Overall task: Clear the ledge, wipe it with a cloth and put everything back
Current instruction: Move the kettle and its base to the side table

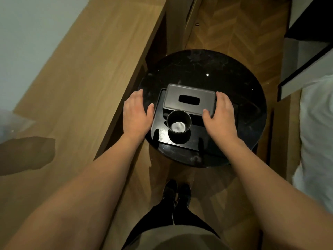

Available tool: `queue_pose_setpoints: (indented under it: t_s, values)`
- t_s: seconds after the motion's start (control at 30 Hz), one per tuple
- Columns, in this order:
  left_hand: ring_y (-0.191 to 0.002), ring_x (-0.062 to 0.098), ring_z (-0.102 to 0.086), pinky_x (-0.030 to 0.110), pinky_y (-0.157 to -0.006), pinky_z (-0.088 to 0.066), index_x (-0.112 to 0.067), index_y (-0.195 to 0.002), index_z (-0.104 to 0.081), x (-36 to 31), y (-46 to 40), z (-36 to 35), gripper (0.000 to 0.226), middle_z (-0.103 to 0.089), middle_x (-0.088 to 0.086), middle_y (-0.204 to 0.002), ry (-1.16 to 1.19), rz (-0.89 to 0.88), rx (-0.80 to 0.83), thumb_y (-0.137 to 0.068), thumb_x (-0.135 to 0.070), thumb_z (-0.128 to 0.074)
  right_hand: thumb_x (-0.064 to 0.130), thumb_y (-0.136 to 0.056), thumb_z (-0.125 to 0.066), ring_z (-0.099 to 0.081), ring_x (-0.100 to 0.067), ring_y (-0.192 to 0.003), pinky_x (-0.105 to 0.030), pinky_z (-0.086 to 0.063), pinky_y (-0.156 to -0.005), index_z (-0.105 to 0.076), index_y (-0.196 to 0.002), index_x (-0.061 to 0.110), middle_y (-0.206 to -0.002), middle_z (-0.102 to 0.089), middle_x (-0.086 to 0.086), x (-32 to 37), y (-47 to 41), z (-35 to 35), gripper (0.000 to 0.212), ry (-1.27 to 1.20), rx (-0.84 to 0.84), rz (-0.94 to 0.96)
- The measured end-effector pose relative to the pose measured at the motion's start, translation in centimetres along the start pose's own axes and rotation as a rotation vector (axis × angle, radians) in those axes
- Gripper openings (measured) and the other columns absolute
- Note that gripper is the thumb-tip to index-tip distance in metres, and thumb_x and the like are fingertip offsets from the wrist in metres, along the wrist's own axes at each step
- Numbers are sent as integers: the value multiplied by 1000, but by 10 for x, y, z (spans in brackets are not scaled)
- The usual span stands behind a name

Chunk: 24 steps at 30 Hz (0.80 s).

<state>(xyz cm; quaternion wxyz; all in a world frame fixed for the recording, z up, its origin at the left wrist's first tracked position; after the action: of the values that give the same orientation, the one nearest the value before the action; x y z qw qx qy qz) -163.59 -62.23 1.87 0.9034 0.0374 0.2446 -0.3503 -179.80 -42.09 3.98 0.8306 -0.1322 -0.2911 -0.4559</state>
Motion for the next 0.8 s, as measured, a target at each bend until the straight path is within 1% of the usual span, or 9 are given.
queue_pose_setpoints:
  t_s: [0.1, 0.17, 0.23, 0.3, 0.4, 0.5, 0.67, 0.77, 0.8]
  values:
    - [-144, 29, -36, 51, -120, -30, -10, -153, -33, 13, 16, 7, 60, -41, 12, -153, -67, -28, -24, -103, -37, -50, 24, -97, -57, -18, -23, -150, -40, -16, -124, -24, -155, 7, -160, -25, -10, 31, 7, -18, 68, 61, 71, 150]
    - [-147, 28, -31, 49, -125, -21, -12, -155, -30, 27, 25, 11, 60, -38, 11, -156, -135, -11, -30, -104, -38, -47, 23, -97, -56, -18, -24, -150, -42, -16, -124, -25, -154, 7, -160, -26, -11, 49, 9, -33, 67, 89, 120, 257]
    - [-150, 27, -26, 45, -127, -12, -13, -156, -29, 34, 31, 16, 59, -35, 10, -158, -156, 36, -41, -106, -39, -44, 23, -97, -56, -19, -25, -149, -42, -15, -124, -26, -154, 6, -159, -27, -12, 61, 11, -42, 66, 106, 152, 323]
    - [-151, 26, -25, 45, -127, -8, -13, -156, -29, 43, 39, 25, 57, -34, 9, -159, -166, 109, -64, -106, -38, -42, 23, -97, -57, -19, -24, -149, -41, -14, -124, -26, -154, 6, -159, -27, -11, 73, 13, -51, 67, 115, 199, 402]
    - [-151, 25, -25, 45, -127, -8, -13, -156, -29, 54, 49, 41, 57, -35, 9, -159, -184, 199, -124, -106, -37, -41, 23, -97, -56, -18, -23, -150, -39, -12, -125, -26, -154, 7, -160, -26, -11, 92, 8, -62, 67, 124, 268, 536]
    - [-151, 25, -24, 45, -127, -9, -15, -156, -28, 65, 70, 59, 57, -34, 8, -159, -206, 329, -187, -106, -38, -40, 26, -98, -54, -15, -21, -151, -35, -6, -124, -24, -155, 8, -161, -24, -9, 115, 7, -77, 67, 138, 352, 665]
    - [-152, 25, -22, 46, -127, -9, -14, -157, -28, 87, 132, 93, 57, -33, 9, -161, -235, 552, -307, -106, -36, -40, 26, -97, -54, -16, -22, -151, -41, -10, -125, -25, -154, 7, -160, -26, -10, 163, 41, -105, 67, 102, 470, 876]
    - [-152, 25, -23, 49, -126, -13, -13, -156, -30, 98, 181, 111, 57, -34, 9, -161, -267, 665, -362, -106, -35, -42, 29, -98, -53, -16, -20, -150, -33, -6, -123, -23, -155, 10, -161, -25, -8, 188, 76, -119, 67, 91, 531, 989]
    - [-152, 25, -23, 50, -126, -14, -13, -156, -30, 102, 199, 118, 56, -34, 9, -160, -284, 705, -376, -106, -35, -42, 29, -98, -53, -18, -21, -150, -33, -7, -123, -24, -155, 10, -160, -26, -8, 197, 90, -123, 66, 81, 553, 1040]
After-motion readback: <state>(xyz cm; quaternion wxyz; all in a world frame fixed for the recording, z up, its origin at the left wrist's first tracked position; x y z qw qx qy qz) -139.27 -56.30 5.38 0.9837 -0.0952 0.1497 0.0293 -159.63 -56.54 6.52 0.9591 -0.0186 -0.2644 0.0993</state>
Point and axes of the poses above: each hand's wrist, its own y-axis away from the middle knuckle, its own z-axis out of the back of the hand, x = y × z, the point moved 3 cm from there along -y, towards the middle knuckle
